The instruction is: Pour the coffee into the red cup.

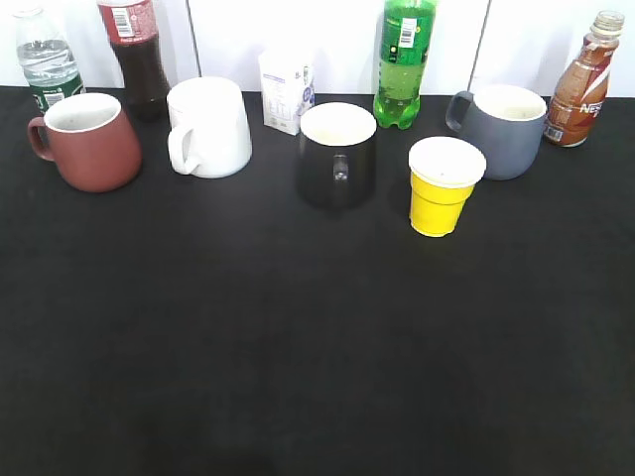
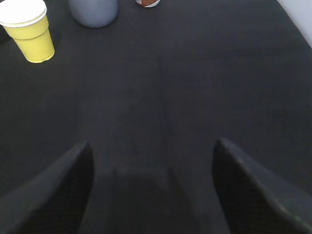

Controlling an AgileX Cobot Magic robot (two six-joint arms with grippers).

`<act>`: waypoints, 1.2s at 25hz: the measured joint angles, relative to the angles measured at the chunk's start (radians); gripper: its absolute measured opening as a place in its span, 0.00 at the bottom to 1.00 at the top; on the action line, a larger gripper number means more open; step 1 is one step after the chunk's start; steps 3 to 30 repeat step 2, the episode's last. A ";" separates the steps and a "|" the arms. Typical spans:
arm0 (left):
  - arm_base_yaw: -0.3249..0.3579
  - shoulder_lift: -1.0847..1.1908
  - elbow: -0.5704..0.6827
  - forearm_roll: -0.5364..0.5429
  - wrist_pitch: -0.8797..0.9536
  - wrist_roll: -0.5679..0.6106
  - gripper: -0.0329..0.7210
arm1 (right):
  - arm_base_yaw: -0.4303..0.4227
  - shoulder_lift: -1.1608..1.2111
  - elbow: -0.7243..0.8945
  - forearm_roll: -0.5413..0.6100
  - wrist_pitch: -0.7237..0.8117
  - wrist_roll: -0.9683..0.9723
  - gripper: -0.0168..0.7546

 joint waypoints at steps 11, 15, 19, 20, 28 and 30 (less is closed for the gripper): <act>0.000 0.000 0.000 0.000 0.000 0.000 0.34 | 0.000 0.000 0.000 0.000 0.000 0.000 0.79; 0.000 0.000 0.000 0.000 0.000 0.000 0.34 | 0.000 0.000 0.000 0.000 0.000 0.000 0.79; 0.000 0.000 0.000 0.000 0.000 0.000 0.34 | 0.000 0.000 0.000 0.000 0.000 0.000 0.79; 0.000 0.000 0.000 0.000 0.000 0.000 0.34 | 0.000 0.000 0.000 0.000 0.000 0.000 0.79; 0.000 0.000 0.000 0.000 0.000 0.000 0.34 | 0.000 0.000 0.000 0.000 0.000 0.000 0.79; 0.000 0.000 0.000 0.000 0.000 0.000 0.34 | 0.000 0.000 0.000 0.000 0.000 0.000 0.79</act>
